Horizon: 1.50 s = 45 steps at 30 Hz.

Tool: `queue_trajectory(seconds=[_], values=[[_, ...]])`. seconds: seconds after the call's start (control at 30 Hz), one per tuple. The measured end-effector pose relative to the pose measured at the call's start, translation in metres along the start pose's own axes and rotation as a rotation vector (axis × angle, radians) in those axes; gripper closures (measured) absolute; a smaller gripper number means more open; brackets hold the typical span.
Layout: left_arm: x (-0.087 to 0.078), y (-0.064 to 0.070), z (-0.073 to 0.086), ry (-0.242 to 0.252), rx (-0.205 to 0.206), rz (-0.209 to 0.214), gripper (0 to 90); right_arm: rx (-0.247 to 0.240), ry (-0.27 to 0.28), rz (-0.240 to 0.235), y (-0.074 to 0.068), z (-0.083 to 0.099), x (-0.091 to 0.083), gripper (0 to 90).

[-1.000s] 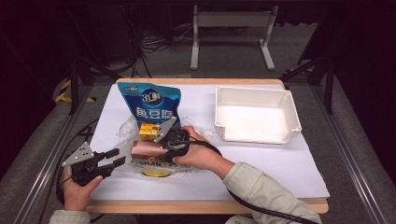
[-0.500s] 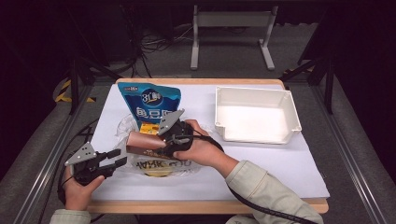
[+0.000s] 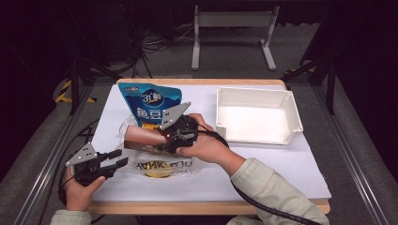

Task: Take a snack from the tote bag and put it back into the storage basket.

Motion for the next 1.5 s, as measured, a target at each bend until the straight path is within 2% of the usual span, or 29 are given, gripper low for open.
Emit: queue_trajectory(seconds=[0.27, 0.43, 0.53, 0.6, 0.9, 0.97, 1.0, 1.13, 1.27, 1.5], values=[[-0.001, -0.001, -0.002, 0.006, 0.014, -0.004, 52.6, 0.002, 0.021, -0.002, 0.002, -0.011, -0.023, 43.4], [-0.001, -0.002, -0.002, 0.009, 0.017, -0.013, 51.7, -0.004, 0.022, 0.025, 0.006, -0.013, -0.043, 43.4], [-0.002, -0.002, -0.003, 0.014, 0.021, -0.01, 51.4, -0.002, 0.021, 0.037, 0.009, -0.011, -0.054, 43.4], [-0.002, 0.0, -0.004, 0.022, 0.006, -0.005, 51.3, -0.003, 0.016, 0.048, 0.012, -0.009, -0.061, 43.4], [-0.002, -0.002, -0.003, 0.019, 0.019, -0.006, 51.2, 0.02, 0.016, 0.054, 0.018, -0.005, -0.082, 43.4], [-0.002, -0.001, -0.003, 0.02, 0.009, -0.009, 51.2, 0.03, 0.019, 0.063, 0.02, -0.004, -0.087, 43.4], [-0.002, -0.002, -0.003, 0.018, 0.02, -0.008, 51.2, 0.027, 0.02, 0.066, 0.021, -0.004, -0.09, 43.4], [-0.002, -0.002, -0.003, 0.016, 0.022, -0.006, 51.2, 0.035, 0.023, 0.08, 0.025, -0.001, -0.1, 43.4], [-0.001, 0.0, -0.002, 0.013, 0.012, -0.002, 51.2, 0.045, 0.032, 0.076, 0.027, 0.002, -0.11, 43.4], [-0.001, -0.001, -0.002, 0.011, 0.012, -0.004, 51.2, 0.054, 0.034, 0.11, 0.036, 0.009, -0.129, 43.4]])
Point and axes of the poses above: each handheld gripper's, and its own axes: x roughly forward along the jaws, z roughly out of its underside, y roughly to its right, the point moved 8 cm from there along x, roughly forward along the jaws, and after that the axes turned 14 degrees about y, right-handed, at the moved point
